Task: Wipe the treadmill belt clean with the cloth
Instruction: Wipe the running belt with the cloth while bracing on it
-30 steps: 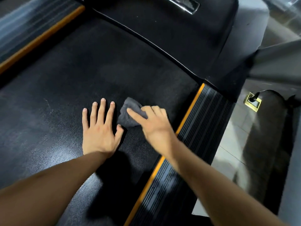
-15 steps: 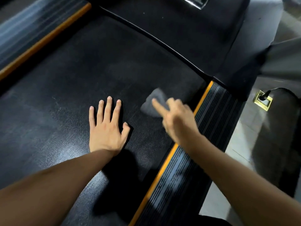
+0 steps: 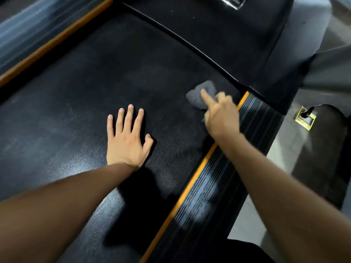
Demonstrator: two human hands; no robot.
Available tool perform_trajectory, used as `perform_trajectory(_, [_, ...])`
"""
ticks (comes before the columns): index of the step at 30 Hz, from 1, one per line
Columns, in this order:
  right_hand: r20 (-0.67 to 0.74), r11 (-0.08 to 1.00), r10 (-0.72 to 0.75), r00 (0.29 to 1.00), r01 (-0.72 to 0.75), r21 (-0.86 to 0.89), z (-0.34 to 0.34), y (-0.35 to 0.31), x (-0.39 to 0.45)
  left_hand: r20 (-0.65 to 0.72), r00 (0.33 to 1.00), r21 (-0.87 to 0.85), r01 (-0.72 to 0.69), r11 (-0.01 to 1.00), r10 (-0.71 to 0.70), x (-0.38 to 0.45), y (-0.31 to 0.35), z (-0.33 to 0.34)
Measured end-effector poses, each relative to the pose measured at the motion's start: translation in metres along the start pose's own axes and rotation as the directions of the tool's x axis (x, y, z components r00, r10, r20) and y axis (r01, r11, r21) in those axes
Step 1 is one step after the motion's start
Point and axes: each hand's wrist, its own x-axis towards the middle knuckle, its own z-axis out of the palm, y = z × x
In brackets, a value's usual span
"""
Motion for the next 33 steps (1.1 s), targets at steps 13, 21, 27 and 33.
perform_trajectory(13, [-0.067, 0.951, -0.276, 0.959, 0.283, 0.127, 0.010, -0.052, -0.071, 0.002, 0.986, -0.054, 0.165, 0.985, -0.165, -0.020, -0.128, -0.040])
perform_trajectory(21, [-0.097, 0.916, -0.345, 0.934, 0.357, 0.184, 0.027, -0.119, -0.023, -0.018, 0.964, 0.010, 0.266, 0.964, -0.266, -0.020, -0.204, -0.046])
perform_trajectory(27, [-0.086, 0.852, -0.517, 0.852, 0.522, 0.048, 0.046, -0.242, 0.076, -0.026, 0.963, 0.003, 0.270, 0.963, -0.270, -0.017, -0.207, -0.043])
perform_trajectory(33, [-0.093, 0.925, -0.352, 0.931, 0.361, 0.118, 0.056, -0.293, 0.146, -0.024, 0.965, -0.005, 0.261, 0.965, -0.262, -0.014, -0.207, -0.043])
